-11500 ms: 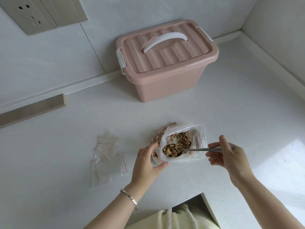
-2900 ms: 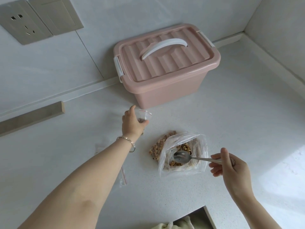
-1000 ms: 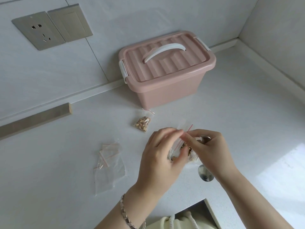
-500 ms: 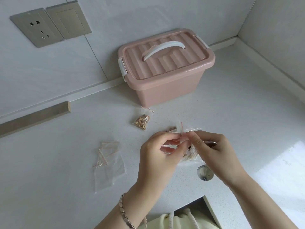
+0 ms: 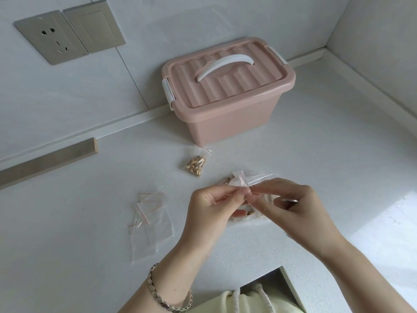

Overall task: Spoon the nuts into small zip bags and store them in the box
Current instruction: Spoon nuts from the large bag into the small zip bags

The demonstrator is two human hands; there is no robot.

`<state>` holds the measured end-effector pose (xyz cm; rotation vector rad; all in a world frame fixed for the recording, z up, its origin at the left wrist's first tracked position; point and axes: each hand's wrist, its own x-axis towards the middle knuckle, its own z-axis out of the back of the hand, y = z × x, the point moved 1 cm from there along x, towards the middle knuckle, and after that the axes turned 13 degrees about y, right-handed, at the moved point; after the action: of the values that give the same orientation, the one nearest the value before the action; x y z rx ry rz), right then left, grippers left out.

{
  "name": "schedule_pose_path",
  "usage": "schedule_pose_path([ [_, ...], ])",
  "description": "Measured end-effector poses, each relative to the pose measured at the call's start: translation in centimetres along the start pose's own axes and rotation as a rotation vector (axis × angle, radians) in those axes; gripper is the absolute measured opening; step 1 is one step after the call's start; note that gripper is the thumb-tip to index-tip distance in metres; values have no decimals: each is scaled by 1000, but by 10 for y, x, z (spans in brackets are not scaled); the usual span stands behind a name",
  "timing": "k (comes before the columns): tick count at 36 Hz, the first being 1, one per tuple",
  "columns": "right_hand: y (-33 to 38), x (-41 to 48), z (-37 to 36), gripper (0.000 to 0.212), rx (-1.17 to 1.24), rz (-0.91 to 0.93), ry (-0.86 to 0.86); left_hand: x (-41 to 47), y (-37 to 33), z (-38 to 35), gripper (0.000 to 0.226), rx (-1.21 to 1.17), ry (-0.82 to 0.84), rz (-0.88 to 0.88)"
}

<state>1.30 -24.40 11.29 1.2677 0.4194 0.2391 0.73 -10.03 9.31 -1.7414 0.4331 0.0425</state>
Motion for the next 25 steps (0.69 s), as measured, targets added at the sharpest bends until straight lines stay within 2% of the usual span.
schedule_pose_path([
  [2,-2,0,-1,20,-70,15,14,0,-1,1,8,46,26,20],
  [5,-6,0,-2,9,-131,40,44,2,-2,3,16,111,73,60],
  [8,-8,-1,-2,7,-202,68,67,3,-4,5,16,139,133,98],
  [14,-18,0,0,24,-203,82,34,3,-3,8,18,347,251,59],
  [17,-23,0,2,17,-116,68,39,4,-2,9,14,383,308,34],
  [20,-24,0,5,18,104,46,81,5,-3,13,13,301,398,68],
  [22,-27,0,5,24,152,42,122,4,-4,16,11,235,474,96],
  [24,-32,-1,3,34,169,17,128,2,-6,18,13,199,477,112],
  [25,-30,0,3,32,164,-2,111,3,-6,19,16,197,436,115],
])
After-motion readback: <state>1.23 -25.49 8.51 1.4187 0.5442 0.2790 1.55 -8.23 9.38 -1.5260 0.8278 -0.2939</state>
